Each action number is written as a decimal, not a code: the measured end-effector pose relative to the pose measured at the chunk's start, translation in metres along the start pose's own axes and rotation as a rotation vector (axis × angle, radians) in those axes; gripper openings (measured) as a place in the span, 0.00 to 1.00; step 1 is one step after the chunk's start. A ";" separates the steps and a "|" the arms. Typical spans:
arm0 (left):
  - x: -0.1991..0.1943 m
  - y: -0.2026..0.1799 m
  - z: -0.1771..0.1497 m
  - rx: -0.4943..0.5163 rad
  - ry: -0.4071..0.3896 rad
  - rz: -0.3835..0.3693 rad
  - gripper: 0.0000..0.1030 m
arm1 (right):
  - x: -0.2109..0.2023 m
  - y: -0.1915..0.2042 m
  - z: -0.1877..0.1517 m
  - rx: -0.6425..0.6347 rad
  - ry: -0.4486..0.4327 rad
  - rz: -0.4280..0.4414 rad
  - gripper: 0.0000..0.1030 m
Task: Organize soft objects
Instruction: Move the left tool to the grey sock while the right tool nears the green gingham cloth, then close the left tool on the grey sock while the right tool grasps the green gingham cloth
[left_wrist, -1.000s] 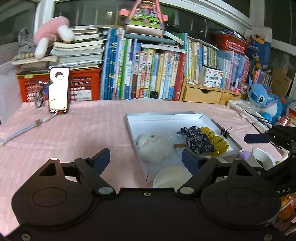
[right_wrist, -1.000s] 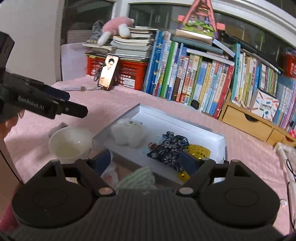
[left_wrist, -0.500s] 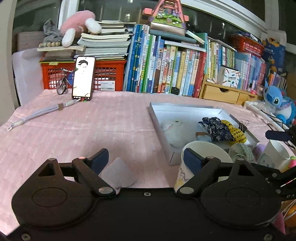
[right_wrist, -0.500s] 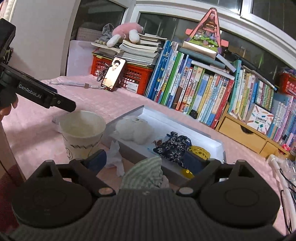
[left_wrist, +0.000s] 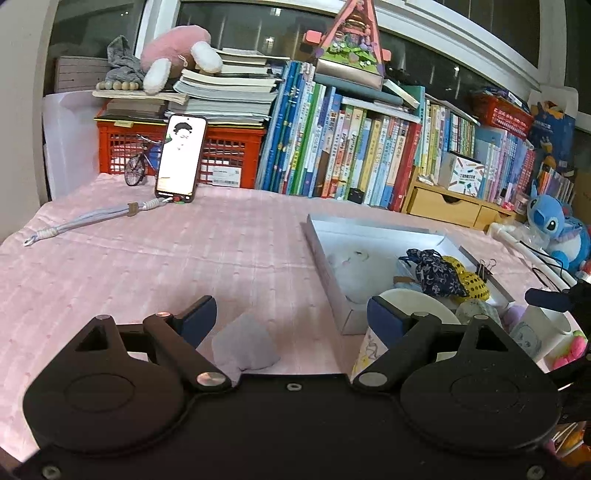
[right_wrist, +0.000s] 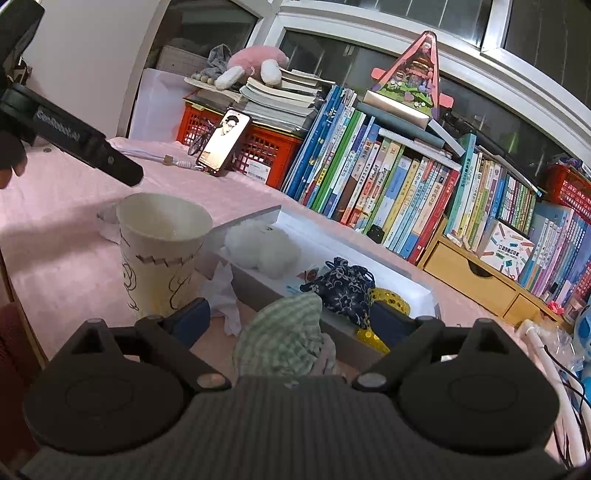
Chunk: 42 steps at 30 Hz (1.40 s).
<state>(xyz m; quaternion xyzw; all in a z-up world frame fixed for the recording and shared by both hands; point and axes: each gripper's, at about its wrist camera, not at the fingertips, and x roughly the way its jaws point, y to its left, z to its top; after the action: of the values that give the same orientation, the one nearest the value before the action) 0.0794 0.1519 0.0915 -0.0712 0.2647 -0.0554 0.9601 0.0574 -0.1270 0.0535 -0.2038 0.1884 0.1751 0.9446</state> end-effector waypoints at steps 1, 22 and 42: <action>-0.001 0.001 -0.001 0.003 -0.003 0.010 0.85 | 0.000 0.000 -0.001 0.002 0.001 -0.001 0.95; 0.052 0.023 -0.032 -0.072 0.106 0.094 0.78 | 0.017 0.013 -0.010 -0.075 0.075 0.010 0.87; 0.059 0.025 -0.031 -0.109 0.124 0.096 0.46 | 0.022 -0.003 -0.007 -0.010 0.084 -0.018 0.33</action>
<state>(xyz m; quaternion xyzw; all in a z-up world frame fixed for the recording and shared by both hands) 0.1153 0.1644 0.0320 -0.1072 0.3295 0.0008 0.9380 0.0755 -0.1269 0.0390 -0.2173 0.2254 0.1586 0.9364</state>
